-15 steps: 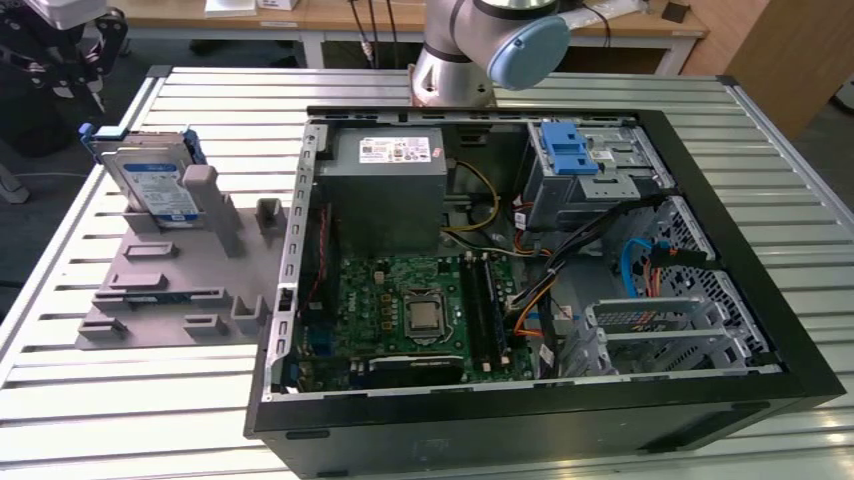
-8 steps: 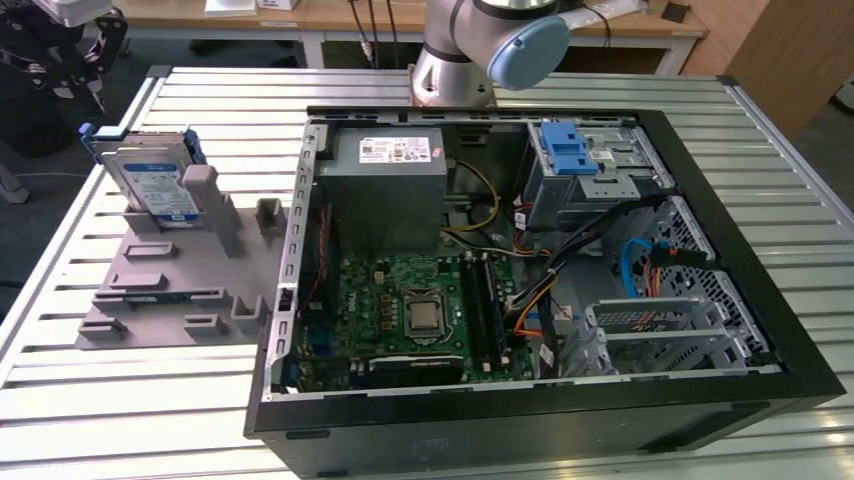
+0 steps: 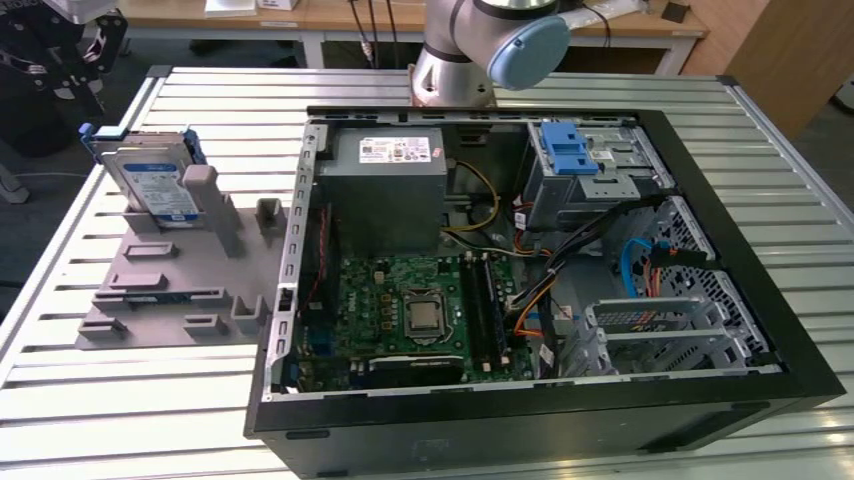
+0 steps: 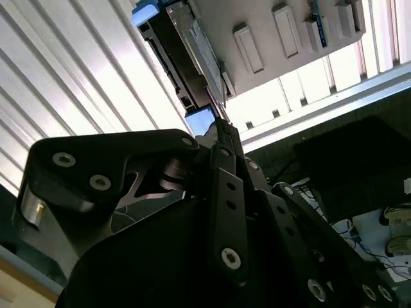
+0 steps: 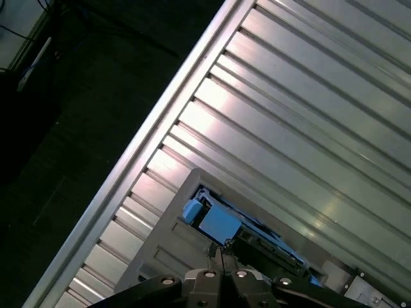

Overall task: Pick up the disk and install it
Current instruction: 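Pick up the disk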

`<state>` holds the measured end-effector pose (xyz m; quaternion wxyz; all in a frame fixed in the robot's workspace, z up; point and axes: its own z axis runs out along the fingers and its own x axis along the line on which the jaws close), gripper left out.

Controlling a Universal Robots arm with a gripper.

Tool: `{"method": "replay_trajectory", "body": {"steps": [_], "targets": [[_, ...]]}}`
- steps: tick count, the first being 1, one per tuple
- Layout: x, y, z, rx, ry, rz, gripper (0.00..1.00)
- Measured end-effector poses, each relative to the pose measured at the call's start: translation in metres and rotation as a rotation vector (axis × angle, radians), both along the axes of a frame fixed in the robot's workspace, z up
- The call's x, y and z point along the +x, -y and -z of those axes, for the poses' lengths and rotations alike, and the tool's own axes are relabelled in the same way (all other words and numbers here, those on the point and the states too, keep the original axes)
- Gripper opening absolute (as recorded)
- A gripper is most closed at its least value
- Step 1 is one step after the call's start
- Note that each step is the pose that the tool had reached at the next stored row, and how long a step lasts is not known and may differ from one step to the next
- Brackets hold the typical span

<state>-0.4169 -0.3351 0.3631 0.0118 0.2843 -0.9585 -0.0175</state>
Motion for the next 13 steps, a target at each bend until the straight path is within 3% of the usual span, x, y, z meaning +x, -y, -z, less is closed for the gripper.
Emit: {"method": "replay_trajectory", "body": {"steps": [13], "targets": [[0.0000,0.0000,0.0005,0.0000,0.0142,-0.148,0.11]]}}
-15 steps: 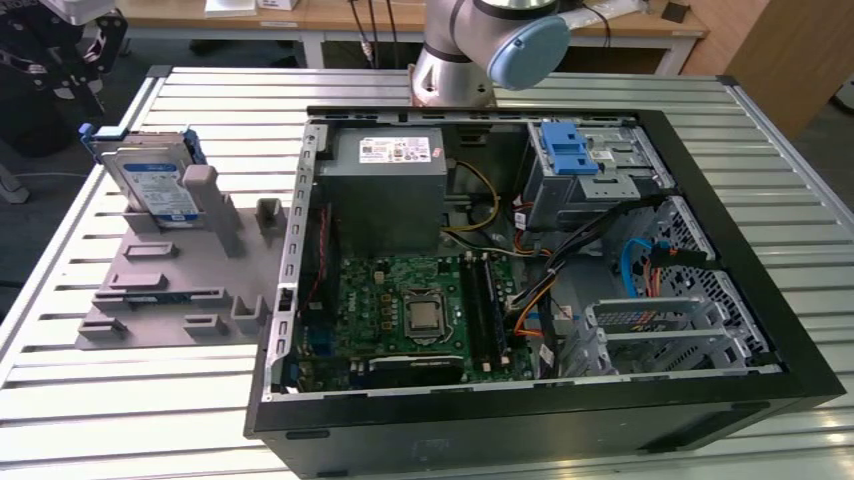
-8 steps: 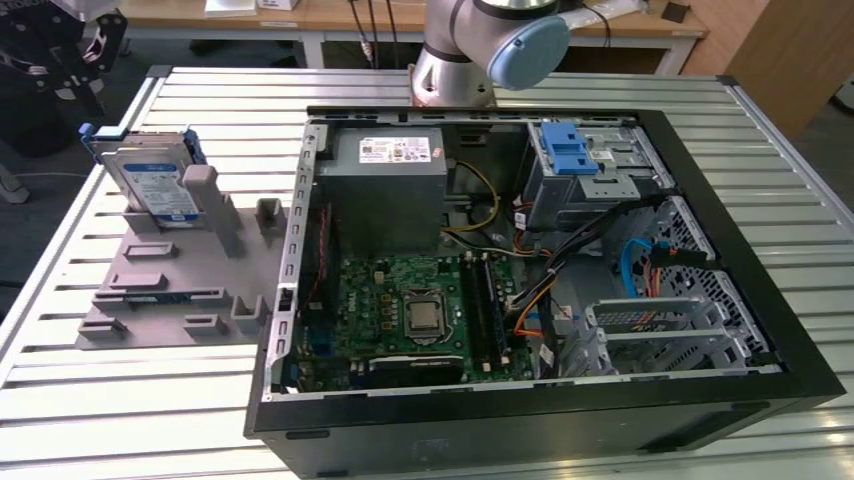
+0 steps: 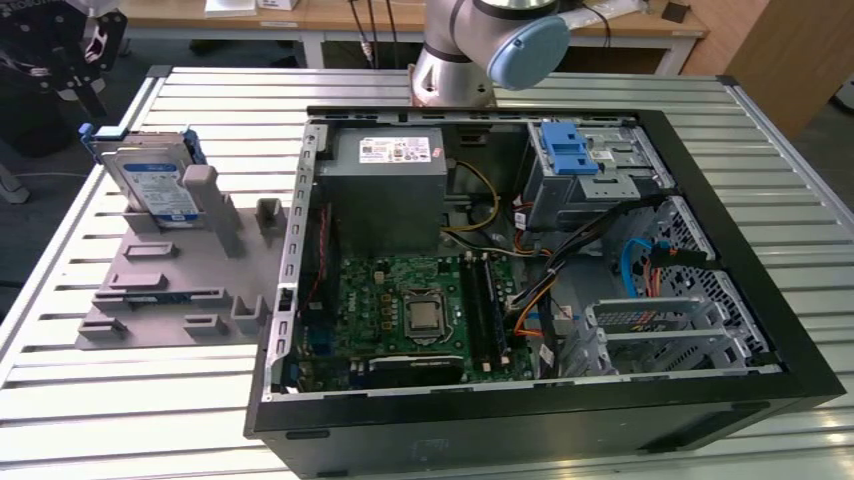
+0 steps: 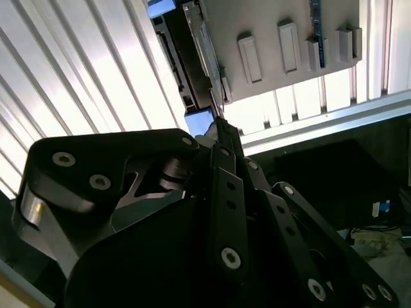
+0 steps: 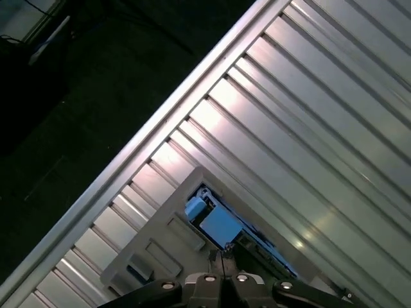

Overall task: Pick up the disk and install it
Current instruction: 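Pick up the disk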

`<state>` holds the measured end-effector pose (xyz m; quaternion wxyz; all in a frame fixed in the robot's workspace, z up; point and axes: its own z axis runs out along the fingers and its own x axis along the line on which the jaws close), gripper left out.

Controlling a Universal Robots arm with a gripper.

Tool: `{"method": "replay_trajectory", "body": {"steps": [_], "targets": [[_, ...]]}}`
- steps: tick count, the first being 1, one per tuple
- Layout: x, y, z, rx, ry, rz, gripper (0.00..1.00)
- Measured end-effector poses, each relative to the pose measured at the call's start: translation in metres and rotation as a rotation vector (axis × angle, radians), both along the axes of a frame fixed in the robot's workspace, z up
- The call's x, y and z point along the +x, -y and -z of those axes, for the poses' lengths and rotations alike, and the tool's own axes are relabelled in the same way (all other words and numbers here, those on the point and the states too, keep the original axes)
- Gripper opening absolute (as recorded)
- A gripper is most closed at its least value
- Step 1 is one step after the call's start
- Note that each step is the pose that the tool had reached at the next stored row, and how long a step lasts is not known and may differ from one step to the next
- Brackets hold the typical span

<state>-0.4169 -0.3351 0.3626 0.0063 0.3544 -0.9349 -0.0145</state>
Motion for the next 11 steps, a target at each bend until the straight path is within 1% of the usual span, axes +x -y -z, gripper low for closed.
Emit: {"method": "replay_trajectory", "body": {"steps": [6,11], "targets": [[0.0000,0.0000,0.0003,0.0000,0.0008,-0.089,0.11],[0.0000,0.0000,0.0004,0.0000,0.0009,-0.146,0.11]]}}
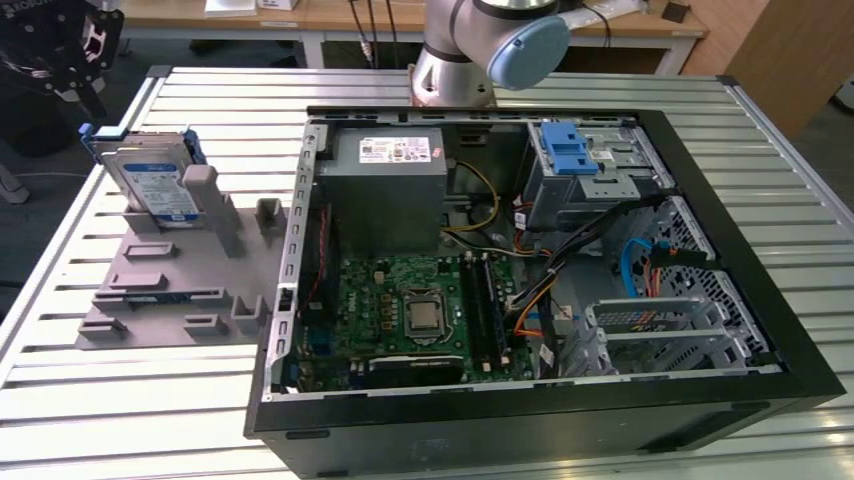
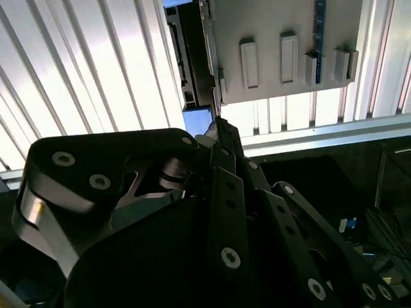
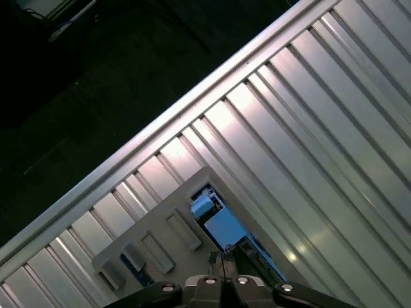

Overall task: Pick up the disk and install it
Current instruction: 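Pick up the disk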

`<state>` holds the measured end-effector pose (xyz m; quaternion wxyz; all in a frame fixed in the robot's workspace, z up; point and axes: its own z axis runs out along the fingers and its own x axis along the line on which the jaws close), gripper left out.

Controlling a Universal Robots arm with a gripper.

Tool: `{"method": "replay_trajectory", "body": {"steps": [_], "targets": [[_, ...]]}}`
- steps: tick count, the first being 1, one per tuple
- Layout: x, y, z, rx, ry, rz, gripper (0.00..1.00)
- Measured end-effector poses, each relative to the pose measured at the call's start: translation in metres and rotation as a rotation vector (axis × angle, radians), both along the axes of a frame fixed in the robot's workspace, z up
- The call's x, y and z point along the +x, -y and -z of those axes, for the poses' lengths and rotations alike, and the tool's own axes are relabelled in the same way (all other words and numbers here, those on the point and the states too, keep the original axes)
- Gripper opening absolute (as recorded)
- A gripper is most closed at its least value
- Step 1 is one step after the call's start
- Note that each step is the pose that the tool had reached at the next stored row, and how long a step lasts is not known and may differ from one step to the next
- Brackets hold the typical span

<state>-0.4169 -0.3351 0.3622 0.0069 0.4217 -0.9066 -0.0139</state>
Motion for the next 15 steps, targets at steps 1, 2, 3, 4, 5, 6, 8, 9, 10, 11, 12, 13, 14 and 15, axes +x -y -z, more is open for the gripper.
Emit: {"method": "replay_trajectory", "body": {"steps": [1,2,3,4,5,6,8,9,10,11,12,13,14,15], "targets": [[0.0000,0.0000,0.0000,0.0000,0.0000,-0.008,0.11],[0.0000,0.0000,0.0000,0.0000,0.0000,-0.016,0.11],[0.0000,0.0000,0.0000,0.0000,0.0002,-0.025,0.11],[0.0000,0.0000,0.0000,0.0000,0.0004,-0.034,0.11],[0.0000,0.0000,0.0001,0.0000,0.0006,-0.044,0.11],[0.0000,0.0000,0.0002,0.0000,0.0007,-0.056,0.11],[0.0000,0.0000,0.0003,0.0000,0.0008,-0.082,0.11],[0.0000,0.0000,0.0004,0.0000,0.0010,-0.096,0.11],[0.0000,0.0000,0.0005,0.0000,0.0010,-0.110,0.11],[0.0000,0.0000,0.0006,0.0000,0.0011,-0.125,0.11],[0.0000,0.0000,0.0007,0.0000,0.0011,-0.139,0.11],[0.0000,0.0000,0.0008,0.0000,0.0012,-0.153,0.11],[0.0000,0.0000,0.0008,0.0000,0.0012,-0.167,0.11],[0.0000,0.0000,0.0009,0.0000,0.0012,-0.180,0.11]]}}
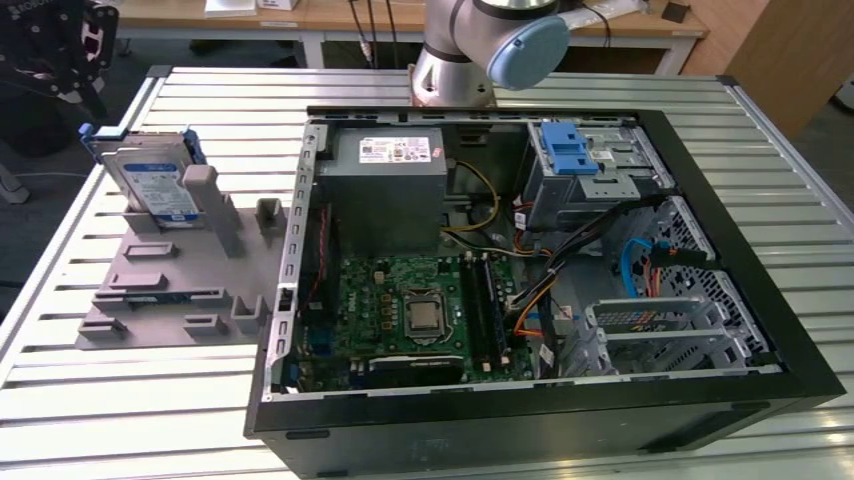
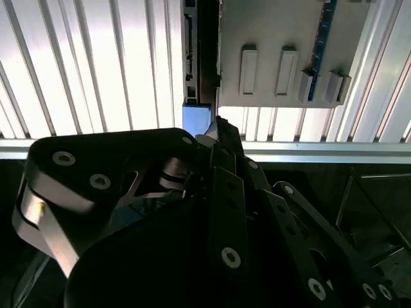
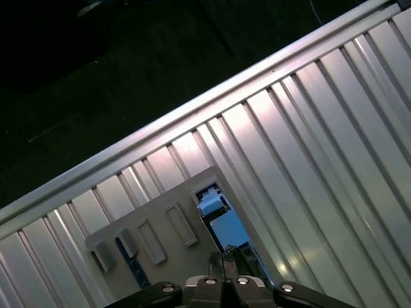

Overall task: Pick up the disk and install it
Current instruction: 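Pick up the disk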

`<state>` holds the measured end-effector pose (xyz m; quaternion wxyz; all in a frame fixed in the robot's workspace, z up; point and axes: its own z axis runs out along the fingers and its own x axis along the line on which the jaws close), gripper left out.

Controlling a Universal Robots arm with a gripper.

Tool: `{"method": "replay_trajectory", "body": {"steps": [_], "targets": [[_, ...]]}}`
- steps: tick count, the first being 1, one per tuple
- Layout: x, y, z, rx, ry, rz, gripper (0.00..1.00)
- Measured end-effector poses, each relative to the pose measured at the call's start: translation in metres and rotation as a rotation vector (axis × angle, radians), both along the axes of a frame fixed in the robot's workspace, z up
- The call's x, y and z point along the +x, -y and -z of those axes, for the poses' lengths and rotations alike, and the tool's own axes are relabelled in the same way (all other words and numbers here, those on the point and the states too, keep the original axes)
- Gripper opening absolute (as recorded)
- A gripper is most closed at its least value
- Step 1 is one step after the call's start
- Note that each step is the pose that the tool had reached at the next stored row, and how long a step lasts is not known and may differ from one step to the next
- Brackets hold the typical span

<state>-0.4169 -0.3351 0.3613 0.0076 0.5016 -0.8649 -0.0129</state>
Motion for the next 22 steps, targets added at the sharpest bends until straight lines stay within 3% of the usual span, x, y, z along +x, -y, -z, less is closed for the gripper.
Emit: {"method": "replay_trajectory", "body": {"steps": [5,10,13,22], "targets": [[-0.0005,-0.0001,0.0001,-0.0001,0.0008,-0.048,0.11],[-0.0015,0.0001,0.0009,-0.0005,0.0129,-0.072,0.11],[-0.0016,0.0000,0.0012,0.0009,0.0153,-0.097,0.11],[-0.0016,0.0000,0.0024,0.0029,0.0151,-0.254,0.11]]}}
